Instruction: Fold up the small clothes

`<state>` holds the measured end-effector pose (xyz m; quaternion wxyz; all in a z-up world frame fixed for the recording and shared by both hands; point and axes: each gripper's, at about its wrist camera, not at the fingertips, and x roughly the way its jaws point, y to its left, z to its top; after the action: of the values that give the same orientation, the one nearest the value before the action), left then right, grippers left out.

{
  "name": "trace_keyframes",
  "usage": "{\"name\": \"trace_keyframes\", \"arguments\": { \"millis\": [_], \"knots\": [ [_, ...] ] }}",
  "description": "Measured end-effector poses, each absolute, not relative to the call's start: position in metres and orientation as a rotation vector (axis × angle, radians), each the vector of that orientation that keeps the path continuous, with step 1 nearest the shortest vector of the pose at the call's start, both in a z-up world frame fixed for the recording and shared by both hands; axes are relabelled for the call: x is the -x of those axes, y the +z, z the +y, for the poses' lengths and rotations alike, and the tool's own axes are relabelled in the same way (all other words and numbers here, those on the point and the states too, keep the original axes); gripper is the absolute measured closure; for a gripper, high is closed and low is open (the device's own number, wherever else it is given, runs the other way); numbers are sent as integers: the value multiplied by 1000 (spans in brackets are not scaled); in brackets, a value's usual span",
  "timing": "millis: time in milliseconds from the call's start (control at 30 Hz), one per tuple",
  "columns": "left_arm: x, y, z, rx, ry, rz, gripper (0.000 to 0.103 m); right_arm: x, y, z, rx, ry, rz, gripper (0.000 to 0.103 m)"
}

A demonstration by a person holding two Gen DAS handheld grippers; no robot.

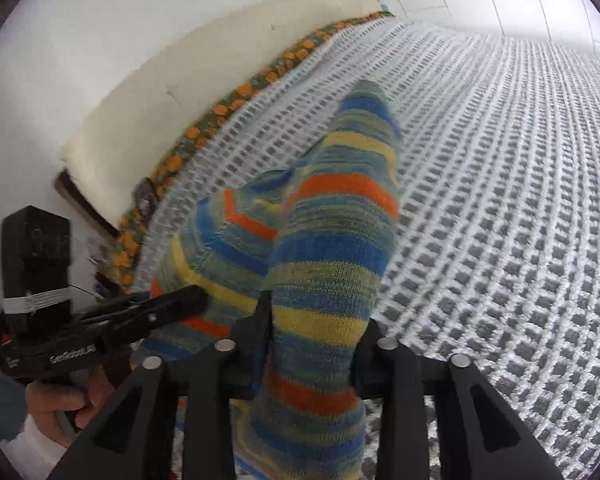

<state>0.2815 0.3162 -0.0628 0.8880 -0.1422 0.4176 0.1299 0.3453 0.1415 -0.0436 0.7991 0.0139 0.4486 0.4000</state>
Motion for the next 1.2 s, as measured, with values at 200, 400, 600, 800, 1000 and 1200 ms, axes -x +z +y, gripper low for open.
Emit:
{"name": "trace_keyframes", "arguments": {
  "millis": [200,400,600,800,1000,1200],
  "knots": [
    [-213,-81,285,29,475,858,11,-305,-55,120,117,671,967,17],
    [-171,-55,243,-64,582,831,2,-232,-34,105,180,630,937,13],
    [-136,-26,238,73,514,914,1,-158,-8,91,196,598,909,13],
    [-110,-9,243,194,497,940,2,-119,10,89,209,582,903,13],
    [-101,9,241,171,516,887,2,-109,21,95,233,564,879,13],
    [-101,5,245,208,501,904,2,-107,23,96,241,552,874,13]
  ]
}}
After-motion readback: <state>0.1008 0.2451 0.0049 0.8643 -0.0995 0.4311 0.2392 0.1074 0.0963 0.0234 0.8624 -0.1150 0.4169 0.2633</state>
